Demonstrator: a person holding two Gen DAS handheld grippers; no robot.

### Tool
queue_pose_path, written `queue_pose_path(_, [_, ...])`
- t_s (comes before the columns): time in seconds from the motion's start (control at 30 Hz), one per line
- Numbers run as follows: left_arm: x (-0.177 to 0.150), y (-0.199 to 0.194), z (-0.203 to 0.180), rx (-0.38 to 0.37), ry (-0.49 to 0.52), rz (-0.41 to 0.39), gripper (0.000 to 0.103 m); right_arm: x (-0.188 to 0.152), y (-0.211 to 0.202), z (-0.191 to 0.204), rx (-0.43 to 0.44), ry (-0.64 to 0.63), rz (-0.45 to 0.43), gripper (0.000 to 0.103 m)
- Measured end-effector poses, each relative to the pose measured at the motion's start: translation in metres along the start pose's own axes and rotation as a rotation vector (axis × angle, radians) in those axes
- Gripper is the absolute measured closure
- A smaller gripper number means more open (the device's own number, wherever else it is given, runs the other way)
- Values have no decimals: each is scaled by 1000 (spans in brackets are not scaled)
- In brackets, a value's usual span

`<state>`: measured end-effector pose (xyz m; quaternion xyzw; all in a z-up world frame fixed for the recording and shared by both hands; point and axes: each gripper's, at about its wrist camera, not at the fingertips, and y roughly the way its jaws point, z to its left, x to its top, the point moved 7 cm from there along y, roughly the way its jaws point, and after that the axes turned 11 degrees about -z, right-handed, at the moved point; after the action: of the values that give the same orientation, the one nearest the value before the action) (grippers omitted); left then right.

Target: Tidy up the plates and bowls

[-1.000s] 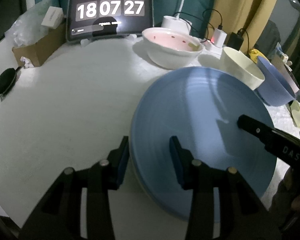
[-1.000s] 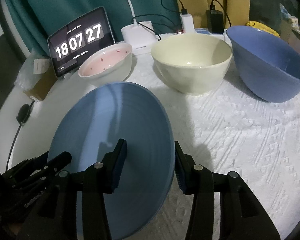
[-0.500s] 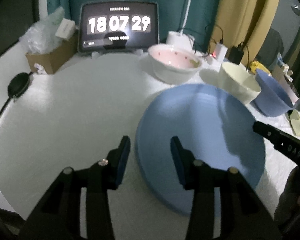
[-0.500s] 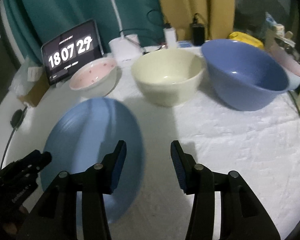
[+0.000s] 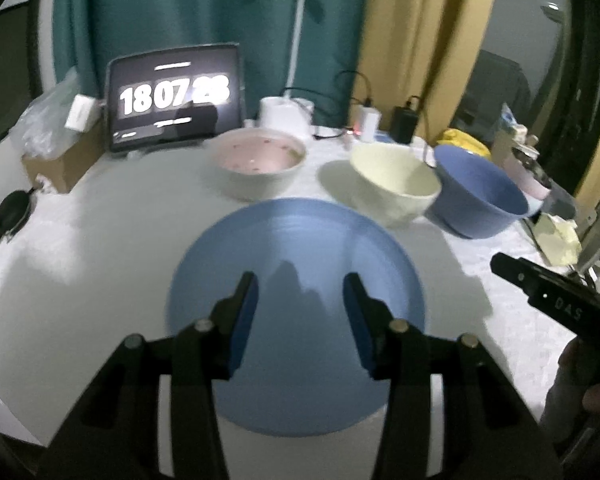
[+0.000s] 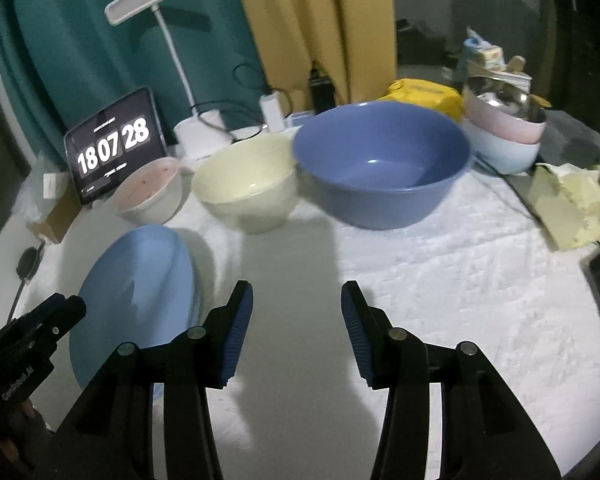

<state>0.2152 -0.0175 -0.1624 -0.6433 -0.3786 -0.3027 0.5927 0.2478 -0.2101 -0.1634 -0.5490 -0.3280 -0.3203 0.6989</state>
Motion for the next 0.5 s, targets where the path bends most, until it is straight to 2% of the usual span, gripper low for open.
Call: queue_pose_path(0.5, [5, 10, -76, -86, 86, 18, 55, 9, -21, -65, -47, 53, -42, 55])
